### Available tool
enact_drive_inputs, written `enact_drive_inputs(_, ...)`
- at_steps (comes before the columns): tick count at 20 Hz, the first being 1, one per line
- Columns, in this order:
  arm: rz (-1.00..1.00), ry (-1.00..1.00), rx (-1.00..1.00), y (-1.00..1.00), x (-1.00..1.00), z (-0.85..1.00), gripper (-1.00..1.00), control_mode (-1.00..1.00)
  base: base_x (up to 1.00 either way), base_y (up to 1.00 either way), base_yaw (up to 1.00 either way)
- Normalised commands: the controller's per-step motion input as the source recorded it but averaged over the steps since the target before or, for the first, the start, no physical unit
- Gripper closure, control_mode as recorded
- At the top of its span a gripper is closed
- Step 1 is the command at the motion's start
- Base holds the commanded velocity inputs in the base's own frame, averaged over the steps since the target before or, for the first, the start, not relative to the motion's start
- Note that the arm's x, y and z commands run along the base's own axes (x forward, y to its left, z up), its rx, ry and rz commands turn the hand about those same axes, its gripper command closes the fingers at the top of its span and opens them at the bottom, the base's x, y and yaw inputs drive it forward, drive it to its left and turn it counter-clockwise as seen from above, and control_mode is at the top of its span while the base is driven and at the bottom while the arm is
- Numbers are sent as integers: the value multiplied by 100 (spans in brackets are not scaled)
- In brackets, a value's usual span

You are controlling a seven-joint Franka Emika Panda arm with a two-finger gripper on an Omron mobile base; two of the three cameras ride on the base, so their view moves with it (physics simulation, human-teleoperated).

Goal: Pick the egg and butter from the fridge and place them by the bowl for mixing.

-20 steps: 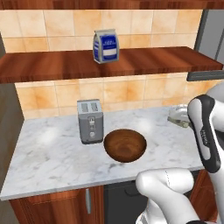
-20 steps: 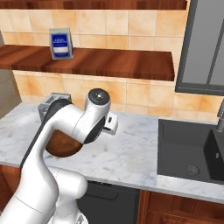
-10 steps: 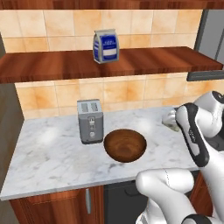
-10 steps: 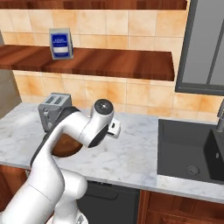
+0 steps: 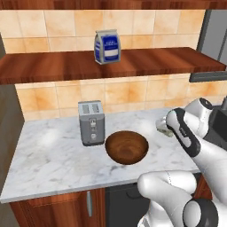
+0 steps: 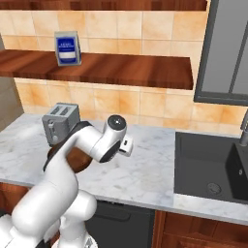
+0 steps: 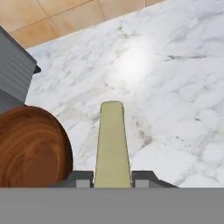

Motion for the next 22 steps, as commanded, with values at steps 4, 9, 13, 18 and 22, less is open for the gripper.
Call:
enact_drive_inputs(4, 0, 1, 0, 12, 30, -31, 100, -100, 0, 0, 0)
enact_drive_inputs(9, 0, -1, 0, 16, 20, -38, 100, -100, 0, 0, 0)
enact_drive_inputs(13, 0, 0, 0, 15, 27, -33, 100, -100, 0, 0, 0)
enact_drive_inputs(18, 0, 0, 0, 18, 18, -31, 100, -100, 0, 0, 0)
enact_drive_inputs(22, 0, 0, 5, 12, 14, -23, 100, -100, 0, 0, 0)
